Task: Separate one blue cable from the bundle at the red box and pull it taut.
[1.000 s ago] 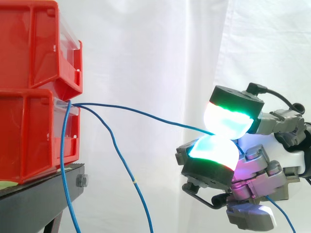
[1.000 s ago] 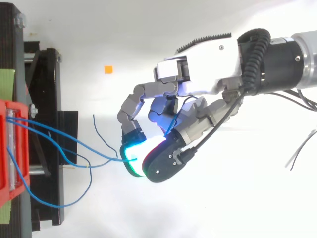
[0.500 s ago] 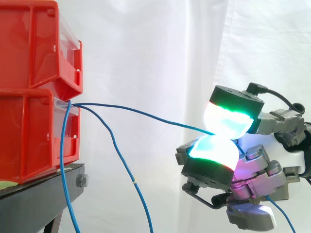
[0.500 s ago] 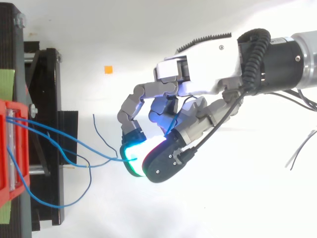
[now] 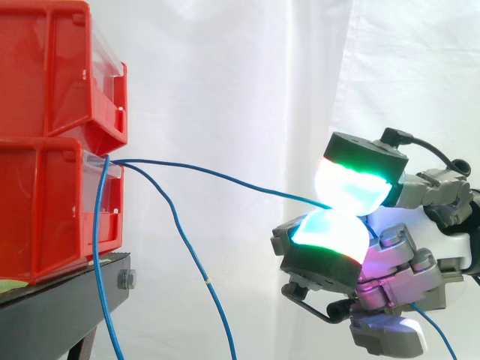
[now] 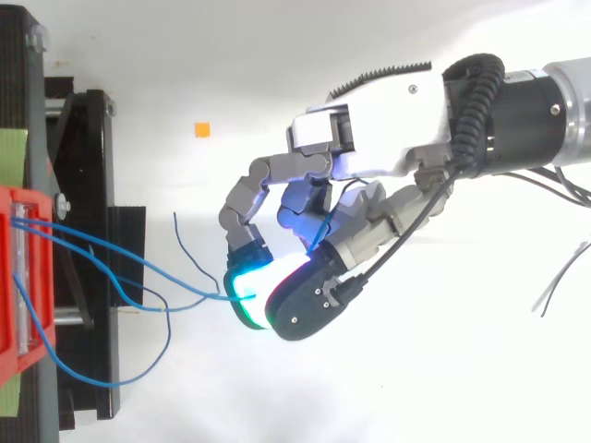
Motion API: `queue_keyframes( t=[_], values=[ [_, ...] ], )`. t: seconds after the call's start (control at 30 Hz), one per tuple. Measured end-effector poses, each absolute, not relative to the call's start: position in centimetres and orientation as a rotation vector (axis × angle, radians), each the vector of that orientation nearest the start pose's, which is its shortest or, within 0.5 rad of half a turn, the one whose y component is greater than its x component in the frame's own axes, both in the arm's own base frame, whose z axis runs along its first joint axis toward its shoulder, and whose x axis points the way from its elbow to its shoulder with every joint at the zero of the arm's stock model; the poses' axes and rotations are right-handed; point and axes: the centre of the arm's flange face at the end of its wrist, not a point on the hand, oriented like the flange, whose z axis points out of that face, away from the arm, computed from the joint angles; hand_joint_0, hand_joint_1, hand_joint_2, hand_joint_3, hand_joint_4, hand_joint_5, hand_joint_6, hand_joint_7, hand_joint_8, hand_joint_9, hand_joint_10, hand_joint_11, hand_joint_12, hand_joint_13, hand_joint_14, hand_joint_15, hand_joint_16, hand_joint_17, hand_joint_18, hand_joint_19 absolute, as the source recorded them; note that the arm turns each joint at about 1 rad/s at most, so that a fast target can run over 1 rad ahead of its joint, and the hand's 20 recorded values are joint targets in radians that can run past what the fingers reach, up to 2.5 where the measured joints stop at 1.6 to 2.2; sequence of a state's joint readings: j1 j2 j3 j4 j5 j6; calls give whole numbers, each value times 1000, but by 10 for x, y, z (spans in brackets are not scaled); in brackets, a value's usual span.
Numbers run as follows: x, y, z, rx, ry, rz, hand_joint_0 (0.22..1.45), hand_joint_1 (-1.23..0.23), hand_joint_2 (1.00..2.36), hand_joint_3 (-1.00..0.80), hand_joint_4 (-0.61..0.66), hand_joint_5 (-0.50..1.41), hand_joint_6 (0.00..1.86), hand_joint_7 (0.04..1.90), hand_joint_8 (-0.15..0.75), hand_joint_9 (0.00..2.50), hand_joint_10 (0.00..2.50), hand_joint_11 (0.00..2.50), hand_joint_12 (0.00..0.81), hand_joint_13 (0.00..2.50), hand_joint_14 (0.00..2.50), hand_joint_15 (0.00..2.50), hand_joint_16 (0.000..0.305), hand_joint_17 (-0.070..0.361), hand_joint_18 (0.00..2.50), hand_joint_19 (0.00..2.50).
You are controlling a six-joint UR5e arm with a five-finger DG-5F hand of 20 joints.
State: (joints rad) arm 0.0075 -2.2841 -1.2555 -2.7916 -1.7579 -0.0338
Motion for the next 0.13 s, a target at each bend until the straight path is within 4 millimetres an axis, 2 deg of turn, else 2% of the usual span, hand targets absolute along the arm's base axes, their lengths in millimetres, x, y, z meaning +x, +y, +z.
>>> queue_keyframes(
  t=[0.13],
  values=[
    [733,-109,228,1122,1400,1308,650,-758,1022,-129,72,-149,924,1162,348,974,1798,1615,402,1153,1510,1481,56,125,1115,918]
  ],
)
